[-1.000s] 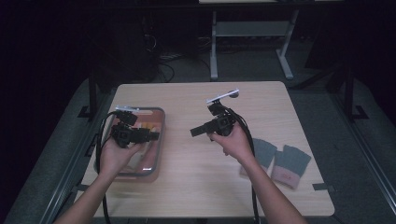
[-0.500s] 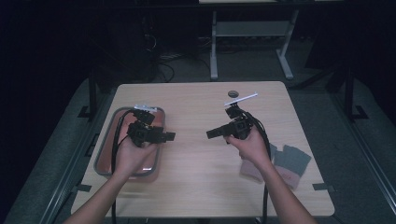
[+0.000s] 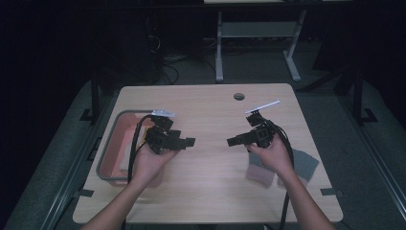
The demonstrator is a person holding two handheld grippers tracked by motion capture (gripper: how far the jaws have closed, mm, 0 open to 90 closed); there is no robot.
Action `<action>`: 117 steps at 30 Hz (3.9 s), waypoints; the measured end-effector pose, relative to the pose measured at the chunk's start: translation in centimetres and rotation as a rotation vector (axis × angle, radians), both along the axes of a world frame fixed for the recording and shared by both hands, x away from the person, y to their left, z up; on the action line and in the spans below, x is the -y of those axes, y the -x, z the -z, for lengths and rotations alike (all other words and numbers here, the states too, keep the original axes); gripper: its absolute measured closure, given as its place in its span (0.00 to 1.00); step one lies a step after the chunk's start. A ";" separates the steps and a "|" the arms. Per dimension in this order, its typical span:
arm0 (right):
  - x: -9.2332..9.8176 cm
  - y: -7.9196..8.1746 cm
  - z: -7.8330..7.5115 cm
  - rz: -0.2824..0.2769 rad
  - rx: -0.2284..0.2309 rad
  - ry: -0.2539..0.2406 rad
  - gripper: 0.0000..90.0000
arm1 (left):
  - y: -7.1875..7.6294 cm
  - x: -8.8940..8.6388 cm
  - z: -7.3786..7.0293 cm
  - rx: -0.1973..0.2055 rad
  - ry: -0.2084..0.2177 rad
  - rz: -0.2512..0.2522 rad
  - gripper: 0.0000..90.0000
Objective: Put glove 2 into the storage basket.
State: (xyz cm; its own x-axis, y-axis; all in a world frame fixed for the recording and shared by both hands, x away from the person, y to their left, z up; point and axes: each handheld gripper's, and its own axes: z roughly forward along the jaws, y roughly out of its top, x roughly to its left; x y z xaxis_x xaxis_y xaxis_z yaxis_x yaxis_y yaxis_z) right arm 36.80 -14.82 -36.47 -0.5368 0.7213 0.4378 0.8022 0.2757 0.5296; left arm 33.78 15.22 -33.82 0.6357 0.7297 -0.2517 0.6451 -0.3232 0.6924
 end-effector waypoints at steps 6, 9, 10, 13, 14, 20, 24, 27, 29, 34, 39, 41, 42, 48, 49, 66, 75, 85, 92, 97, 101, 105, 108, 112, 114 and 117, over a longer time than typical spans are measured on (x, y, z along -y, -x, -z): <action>1.5 0.7 0.6 0.010 0.004 0.015 0.49 | 0.5 1.7 0.4 0.003 0.007 0.033 0.31; 2.1 0.9 0.8 0.019 0.005 0.018 0.48 | 0.6 2.2 0.5 0.001 0.018 0.049 0.31; 2.6 1.2 0.8 0.023 0.010 0.036 0.48 | 0.7 2.7 0.7 -0.001 0.039 0.056 0.30; 3.4 1.6 1.0 0.031 0.022 0.059 0.47 | 0.8 3.5 1.0 -0.003 0.029 0.069 0.30; 3.4 1.6 1.0 0.031 0.022 0.059 0.47 | 0.8 3.5 1.0 -0.003 0.029 0.069 0.30; 5.2 2.2 1.6 0.056 0.031 0.069 0.46 | 0.9 5.0 1.5 -0.035 0.068 0.105 0.30; 6.8 2.9 2.2 0.085 0.018 0.069 0.46 | 1.2 6.0 1.7 -0.032 0.072 0.130 0.30; 8.0 3.4 2.7 0.102 0.015 0.081 0.46 | 1.3 6.5 1.9 -0.033 0.069 0.141 0.30; 8.8 3.6 3.0 0.115 0.011 0.097 0.46 | 1.4 7.1 2.3 -0.036 0.060 0.149 0.30; 10.3 4.1 3.9 0.159 -0.021 0.124 0.48 | 1.4 8.2 2.8 -0.044 0.058 0.163 0.30; 11.0 4.5 4.6 0.191 -0.050 0.139 0.49 | 1.4 9.1 3.4 -0.052 0.051 0.181 0.30; 11.4 4.8 4.9 0.201 -0.053 0.155 0.49 | 1.3 9.8 3.6 -0.056 0.054 0.193 0.30; 11.5 4.9 5.1 0.205 -0.057 0.163 0.49 | 1.4 10.0 3.7 -0.056 0.056 0.194 0.30; 12.3 5.4 5.6 0.211 -0.051 0.214 0.49 | 1.6 11.0 4.1 -0.065 0.059 0.207 0.30; 12.7 5.6 5.9 0.216 -0.054 0.218 0.49 | 1.6 11.1 4.1 -0.068 0.055 0.210 0.30; 15.8 6.6 6.9 0.304 -0.069 0.294 0.52 | 1.8 12.6 5.0 -0.080 0.054 0.229 0.30; 15.4 6.2 7.7 0.290 -0.110 0.366 0.53 | 2.0 13.0 5.2 -0.087 0.054 0.233 0.30; 14.5 5.9 7.6 0.326 -0.120 0.429 0.66 | 2.8 13.0 4.7 -0.061 0.071 0.235 0.30; 14.4 6.1 7.7 0.349 -0.098 0.400 0.79 | 3.1 13.4 5.2 -0.075 0.072 0.245 0.30; 14.8 6.3 7.8 0.361 -0.096 0.351 0.84 | 3.2 13.8 5.4 -0.084 0.077 0.254 0.30; 15.1 6.3 7.8 0.359 -0.092 0.329 0.86 | 3.0 13.9 5.5 -0.091 0.081 0.250 0.30; 15.1 6.3 7.7 0.364 -0.092 0.321 0.88 | 2.9 13.9 5.5 -0.089 0.080 0.247 0.30; 15.3 6.4 7.4 0.364 -0.094 0.315 0.89 | 2.8 13.8 5.5 -0.093 0.084 0.245 0.30; 15.3 6.6 7.0 0.372 -0.089 0.309 0.90 | 2.8 13.8 5.5 -0.091 0.085 0.243 0.30; 15.4 6.9 6.6 0.377 -0.076 0.299 0.94 | 2.9 13.9 5.6 -0.089 0.082 0.243 0.30; 15.5 7.0 6.5 0.380 -0.081 0.294 0.94 | 3.0 13.9 5.6 -0.089 0.078 0.245 0.30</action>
